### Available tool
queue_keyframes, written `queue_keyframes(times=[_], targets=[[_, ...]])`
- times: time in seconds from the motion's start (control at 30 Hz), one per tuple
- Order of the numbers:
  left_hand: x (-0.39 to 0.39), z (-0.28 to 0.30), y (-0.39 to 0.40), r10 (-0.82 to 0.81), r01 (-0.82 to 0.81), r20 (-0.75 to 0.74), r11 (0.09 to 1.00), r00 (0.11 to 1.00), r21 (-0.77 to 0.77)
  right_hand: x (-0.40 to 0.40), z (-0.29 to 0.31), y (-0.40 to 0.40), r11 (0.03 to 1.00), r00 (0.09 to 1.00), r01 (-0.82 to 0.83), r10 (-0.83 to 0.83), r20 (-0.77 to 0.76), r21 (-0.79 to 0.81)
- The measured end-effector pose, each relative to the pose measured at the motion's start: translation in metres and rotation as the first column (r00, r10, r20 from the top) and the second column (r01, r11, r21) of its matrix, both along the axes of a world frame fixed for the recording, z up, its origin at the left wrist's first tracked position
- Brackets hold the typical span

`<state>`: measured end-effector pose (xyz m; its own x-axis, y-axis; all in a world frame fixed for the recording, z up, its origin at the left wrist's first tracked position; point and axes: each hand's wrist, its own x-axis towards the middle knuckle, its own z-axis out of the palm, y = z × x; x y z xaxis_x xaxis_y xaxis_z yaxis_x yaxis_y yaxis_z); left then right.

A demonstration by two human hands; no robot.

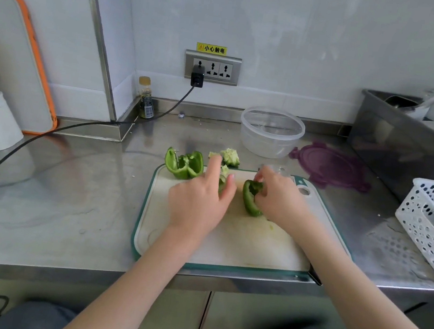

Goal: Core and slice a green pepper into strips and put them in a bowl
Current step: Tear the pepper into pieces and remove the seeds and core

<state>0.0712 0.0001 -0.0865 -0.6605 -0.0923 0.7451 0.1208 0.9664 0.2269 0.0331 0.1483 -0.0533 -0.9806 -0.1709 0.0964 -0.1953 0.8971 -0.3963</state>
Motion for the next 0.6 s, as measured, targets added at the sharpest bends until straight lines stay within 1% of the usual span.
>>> queue_keyframes(times=[0.03, 0.07, 0.1, 0.17, 0.2, 0.23, 0.27, 0.3, 0.33, 0.37, 0.4, 0.43, 0.47, 0.5, 0.53, 0.57, 0.6], targets=[[0.0, -0.001, 0.002, -0.043, 0.043, -0.059, 0.999, 0.997, -0.006, 0.001, -0.002, 0.003, 0.999, 0.999, -0.025, 0.024, -0.035, -0.02], [0.0, -0.002, 0.004, -0.088, 0.089, -0.071, 0.996, 0.994, 0.001, 0.002, -0.005, 0.005, 0.997, 0.996, -0.058, 0.055, -0.063, -0.045], [0.001, -0.002, 0.008, -0.118, 0.119, -0.046, 0.993, 0.992, 0.019, 0.004, -0.007, 0.008, 0.992, 0.992, -0.099, 0.091, -0.09, -0.082], [-0.001, -0.001, 0.016, -0.136, 0.128, 0.098, 0.988, 0.986, 0.088, 0.008, -0.007, 0.012, 0.968, 0.976, -0.179, 0.153, -0.156, -0.173], [-0.003, 0.001, 0.02, -0.163, 0.138, 0.179, 0.98, 0.97, 0.145, 0.01, -0.004, 0.012, 0.954, 0.965, -0.215, 0.173, -0.199, -0.211], [-0.007, 0.003, 0.022, -0.232, 0.175, 0.24, 0.956, 0.943, 0.235, 0.01, 0.001, 0.011, 0.939, 0.954, -0.244, 0.188, -0.234, -0.241], [-0.01, 0.007, 0.025, -0.344, 0.231, 0.271, 0.899, 0.899, 0.373, 0.009, 0.005, 0.009, 0.925, 0.946, -0.269, 0.202, -0.255, -0.268], [-0.013, 0.014, 0.027, -0.489, 0.284, 0.255, 0.778, 0.834, 0.561, 0.007, 0.009, 0.006, 0.911, 0.943, -0.282, 0.206, -0.262, -0.301], [-0.015, 0.019, 0.03, -0.621, 0.306, 0.177, 0.59, 0.764, 0.747, 0.004, 0.012, 0.002, 0.896, 0.944, -0.283, 0.196, -0.267, -0.342], [-0.018, 0.024, 0.033, -0.689, 0.297, 0.073, 0.403, 0.721, 0.866, 0.001, 0.015, -0.002, 0.885, 0.947, -0.266, 0.166, -0.274, -0.382], [-0.022, 0.027, 0.034, -0.704, 0.3, -0.008, 0.293, 0.71, 0.908, -0.004, 0.017, -0.006, 0.876, 0.952, -0.238, 0.124, -0.282, -0.419], [-0.027, 0.03, 0.033, -0.695, 0.315, -0.044, 0.266, 0.717, 0.911, -0.008, 0.019, -0.011, 0.886, 0.956, -0.198, 0.079, -0.283, -0.42], [-0.033, 0.03, 0.031, -0.686, 0.33, -0.053, 0.28, 0.726, 0.902, -0.012, 0.022, -0.015, 0.919, 0.955, -0.148, 0.037, -0.293, -0.365], [-0.039, 0.03, 0.029, -0.677, 0.337, -0.045, 0.306, 0.734, 0.891, -0.016, 0.025, -0.018, 0.97, 0.952, -0.08, 0.005, -0.307, -0.231], [-0.044, 0.031, 0.025, -0.675, 0.342, -0.036, 0.327, 0.737, 0.881, -0.019, 0.028, -0.022, 0.998, 0.946, -0.008, -0.014, -0.324, -0.067], [-0.049, 0.032, 0.022, -0.681, 0.346, -0.027, 0.336, 0.732, 0.876, -0.022, 0.031, -0.026, 0.998, 0.945, 0.03, -0.01, -0.327, 0.056], [-0.053, 0.032, 0.018, -0.688, 0.351, -0.013, 0.355, 0.726, 0.867, -0.024, 0.034, -0.03, 0.991, 0.956, 0.025, 0.015, -0.292, 0.131]])
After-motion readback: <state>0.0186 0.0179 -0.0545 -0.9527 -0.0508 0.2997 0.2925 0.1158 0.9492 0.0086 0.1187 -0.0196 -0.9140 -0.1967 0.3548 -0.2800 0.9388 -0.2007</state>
